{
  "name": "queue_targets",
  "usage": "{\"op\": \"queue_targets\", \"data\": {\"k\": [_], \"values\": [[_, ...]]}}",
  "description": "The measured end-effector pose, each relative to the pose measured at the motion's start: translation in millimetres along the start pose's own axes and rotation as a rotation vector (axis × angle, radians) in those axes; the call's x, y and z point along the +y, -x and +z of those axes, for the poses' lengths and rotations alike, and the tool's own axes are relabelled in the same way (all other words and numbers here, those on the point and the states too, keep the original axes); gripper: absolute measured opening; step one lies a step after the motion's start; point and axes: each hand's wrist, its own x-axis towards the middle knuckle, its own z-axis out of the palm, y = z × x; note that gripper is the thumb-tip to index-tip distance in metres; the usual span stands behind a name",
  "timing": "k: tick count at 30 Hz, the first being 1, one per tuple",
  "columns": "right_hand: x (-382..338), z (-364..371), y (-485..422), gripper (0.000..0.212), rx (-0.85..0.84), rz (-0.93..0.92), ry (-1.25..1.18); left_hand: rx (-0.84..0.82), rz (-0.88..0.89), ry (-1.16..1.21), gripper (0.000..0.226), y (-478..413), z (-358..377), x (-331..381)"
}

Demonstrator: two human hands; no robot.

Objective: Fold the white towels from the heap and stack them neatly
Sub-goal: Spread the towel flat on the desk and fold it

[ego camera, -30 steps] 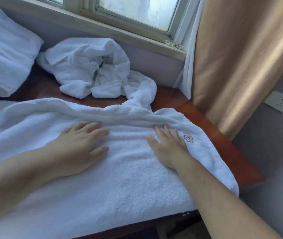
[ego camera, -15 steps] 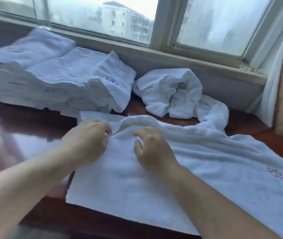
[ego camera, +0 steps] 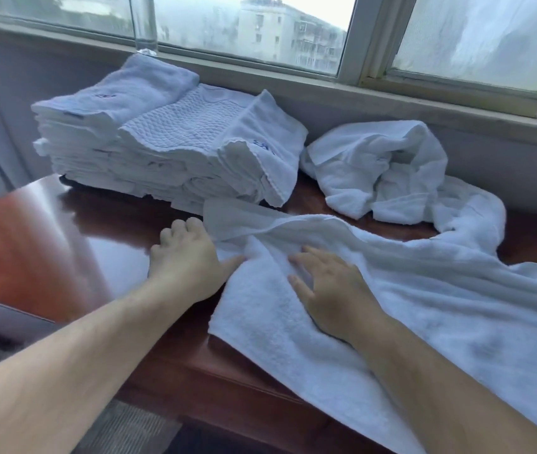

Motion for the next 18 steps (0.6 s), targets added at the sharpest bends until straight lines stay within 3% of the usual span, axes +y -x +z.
{"op": "queue_targets", "data": {"k": [2,6,10,12,15,18], "values": [[-1.1,0.9,0.2,0.048,0.023,0.000,-0.002,-0.053,-0.023,-0.040,0.116,2.3,-0.6,5.9],[-1.0,1.5,2.0,0.045,0.062,-0.016,-0.029,-0.113,0.109,0.304,0.090,9.9,5.1,17.6],[-0.6,1.6,1.4,0.037,0.113,-0.025,-0.066,-0.141,0.238,0.367,0.083,11.4,10.5,33.9],[0.0,1.5,1.2,0.035,0.119,-0.035,-0.082,-0.181,0.237,0.506,0.069,11.6,10.9,39.7],[1.0,1.1,1.3,0.033,0.134,-0.046,-0.127,-0.139,0.256,0.703,0.066,15.3,13.7,38.8],[3.0,1.4,0.5,0.037,0.114,-0.025,-0.125,-0.087,0.132,0.907,0.036,9.6,10.0,34.4]]}}
